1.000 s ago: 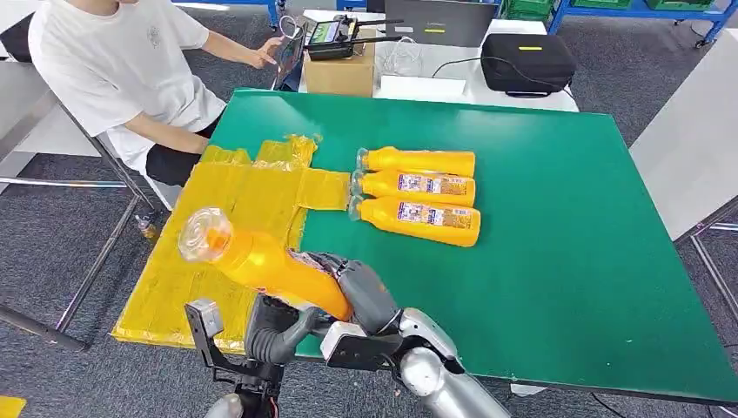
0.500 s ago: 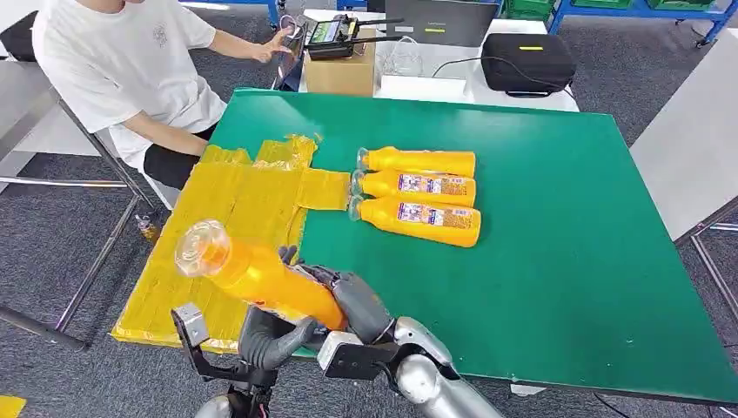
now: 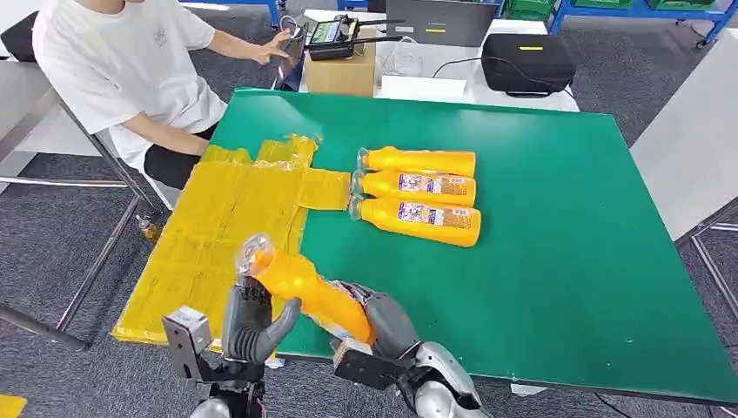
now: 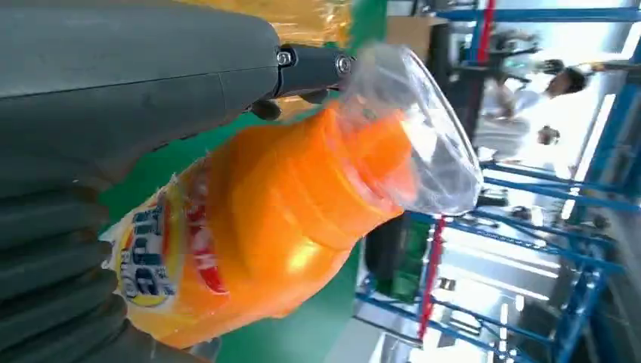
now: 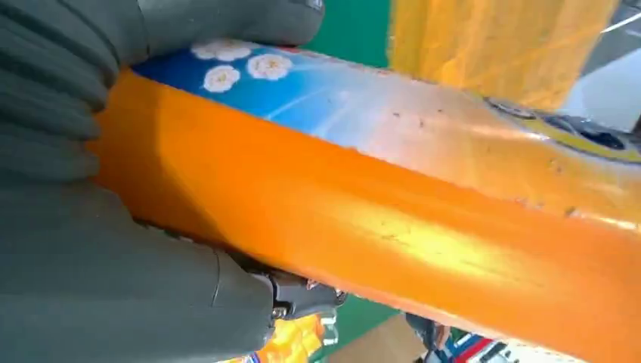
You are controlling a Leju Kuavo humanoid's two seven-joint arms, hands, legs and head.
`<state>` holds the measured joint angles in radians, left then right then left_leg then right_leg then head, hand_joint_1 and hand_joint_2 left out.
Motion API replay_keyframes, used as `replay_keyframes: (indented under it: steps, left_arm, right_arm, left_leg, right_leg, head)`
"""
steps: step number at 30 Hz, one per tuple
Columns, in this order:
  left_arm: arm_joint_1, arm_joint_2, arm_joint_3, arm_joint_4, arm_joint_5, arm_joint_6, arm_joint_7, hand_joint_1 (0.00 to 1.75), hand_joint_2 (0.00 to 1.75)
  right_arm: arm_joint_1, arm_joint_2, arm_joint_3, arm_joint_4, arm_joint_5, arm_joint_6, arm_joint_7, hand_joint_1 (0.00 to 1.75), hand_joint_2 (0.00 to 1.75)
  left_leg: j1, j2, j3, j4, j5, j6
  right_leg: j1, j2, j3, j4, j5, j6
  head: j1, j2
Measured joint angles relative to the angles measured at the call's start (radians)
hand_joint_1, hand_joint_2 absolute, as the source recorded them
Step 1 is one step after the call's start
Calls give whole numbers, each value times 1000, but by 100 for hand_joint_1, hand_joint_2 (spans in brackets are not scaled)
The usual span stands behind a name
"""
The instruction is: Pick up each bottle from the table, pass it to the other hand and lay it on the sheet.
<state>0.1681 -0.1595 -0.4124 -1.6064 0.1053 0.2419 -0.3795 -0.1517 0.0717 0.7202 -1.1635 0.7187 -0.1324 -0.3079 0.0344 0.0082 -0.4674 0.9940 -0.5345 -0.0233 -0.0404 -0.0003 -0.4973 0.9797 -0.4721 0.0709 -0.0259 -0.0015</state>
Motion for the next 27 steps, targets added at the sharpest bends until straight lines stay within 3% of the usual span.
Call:
replay_keyframes:
  steps: [4, 5, 14, 20, 21, 22, 27]
  left_arm:
    - [-11, -1, 0, 11, 34, -3, 38, 0, 0]
    - [-17, -2, 1, 20, 73, -20, 62, 0, 175]
    - [-58, 1, -32, 132, 127, -69, 100, 0, 175]
    - [-75, 0, -48, 177, 191, -86, 103, 0, 175]
    - [-77, 0, -50, 180, 191, -79, 97, 0, 175]
    - [-77, 1, -53, 181, 191, -75, 93, 0, 175]
    - [-76, 2, -56, 183, 190, -67, 90, 0, 175]
  right_arm:
    - [6, 1, 3, 0, 15, -6, 2, 175, 175]
    - [6, 1, 7, 3, 19, -9, -1, 175, 175]
    - [-6, 9, 48, 11, 11, -46, -26, 175, 175]
    - [-4, 11, 61, 4, -37, -79, -96, 175, 175]
    - [-4, 11, 64, 4, -43, -81, -100, 147, 175]
    - [-4, 11, 67, 4, -45, -82, -101, 63, 175]
    - [-7, 11, 78, 5, -42, -76, -95, 63, 175]
  left_leg:
    - [0, 0, 0, 0, 0, 0]
    - [0, 0, 0, 0, 0, 0]
    - [0, 0, -1, 0, 0, 0]
    - [0, 0, -1, 0, 0, 0]
    - [0, 0, -1, 0, 0, 0]
    - [0, 0, -1, 0, 0, 0]
    - [0, 0, -1, 0, 0, 0]
  right_leg:
    - [0, 0, 0, 0, 0, 0]
    - [0, 0, 0, 0, 0, 0]
    - [0, 0, 0, 0, 0, 0]
    - [0, 0, 0, 0, 0, 0]
    - [0, 0, 0, 0, 0, 0]
    - [0, 0, 0, 0, 0, 0]
    - [0, 0, 0, 0, 0, 0]
  head:
    - [0, 0]
    - [0, 0]
    - [0, 0]
    - [0, 0]
    - [0, 0]
    - [0, 0]
    - [0, 0]
